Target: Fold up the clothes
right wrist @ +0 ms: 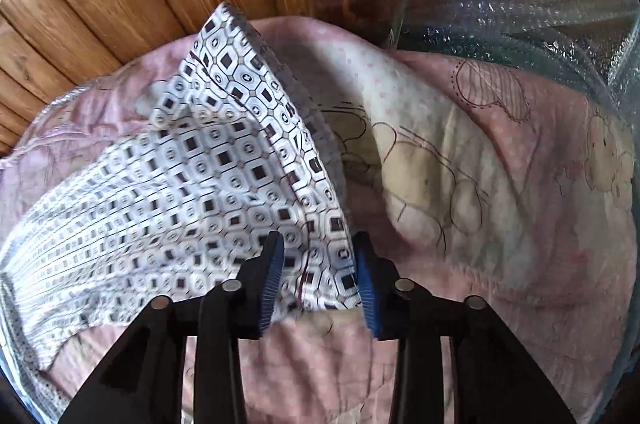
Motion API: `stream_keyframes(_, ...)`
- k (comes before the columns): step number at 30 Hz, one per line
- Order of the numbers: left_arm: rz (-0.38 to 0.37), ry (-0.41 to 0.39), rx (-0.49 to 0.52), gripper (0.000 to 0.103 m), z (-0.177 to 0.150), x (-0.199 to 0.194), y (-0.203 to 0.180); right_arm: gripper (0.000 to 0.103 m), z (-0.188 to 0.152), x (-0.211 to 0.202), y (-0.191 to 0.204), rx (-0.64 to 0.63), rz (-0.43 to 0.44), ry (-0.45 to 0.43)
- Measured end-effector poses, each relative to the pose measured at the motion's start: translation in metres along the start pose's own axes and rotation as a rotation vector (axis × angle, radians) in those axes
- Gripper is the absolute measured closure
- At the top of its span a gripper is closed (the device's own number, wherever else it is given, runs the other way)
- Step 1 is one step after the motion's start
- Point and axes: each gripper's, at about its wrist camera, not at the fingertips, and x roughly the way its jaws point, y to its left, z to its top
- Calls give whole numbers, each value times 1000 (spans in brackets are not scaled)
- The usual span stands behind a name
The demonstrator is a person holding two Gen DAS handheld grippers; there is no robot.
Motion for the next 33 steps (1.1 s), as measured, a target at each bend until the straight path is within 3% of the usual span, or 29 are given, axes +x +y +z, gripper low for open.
stream_keyframes(1,-2,16,5,97,-16,-7,3,51,-14,-17,0,13,32,-10)
stream_keyframes(5,-32,77,-34,97,-95,-31,25,47,-93,-61,7,50,165,24)
stream_keyframes(8,-71,114,-80,97,-150,-37,36,45,-152,-68,23,45,189,92)
stream_keyframes(11,-147,141,-123,95,-186,-28,31,45,-189,-57,36,34,150,152)
stream_keyframes(12,-165,147,-130,95,-195,-24,28,50,-194,-55,40,12,119,162)
stream_keyframes(13,-169,136,-116,95,-198,-24,23,78,-200,-53,43,-12,83,168)
stream_keyframes(14,-174,125,-102,95,-201,-23,19,89,-202,-59,41,-7,62,147)
stream_keyframes(15,-178,114,-86,95,-203,-23,14,98,-201,-68,38,9,46,117)
stream_keyframes(16,-185,99,-64,97,-200,-29,10,99,-198,-90,31,37,42,48)
stream_keyframes(18,-198,71,-19,98,-195,-39,2,99,-193,-145,12,112,30,-107)
stream_keyframes(20,-210,67,28,98,-190,-47,-4,97,-196,-183,-18,219,-28,-186)
stream_keyframes(23,-193,104,56,98,-195,-40,-2,68,-211,-153,-55,288,-173,-100)
stream_keyframes(27,-215,128,-6,98,-212,-33,12,64,-242,-137,-67,396,-160,-19)
stream_keyframes(29,-222,125,-44,97,-221,-35,21,64,-246,-143,-36,343,-89,-20)
stream_keyframes(33,-247,118,-118,97,-228,-30,28,64,-245,-139,92,82,113,26)
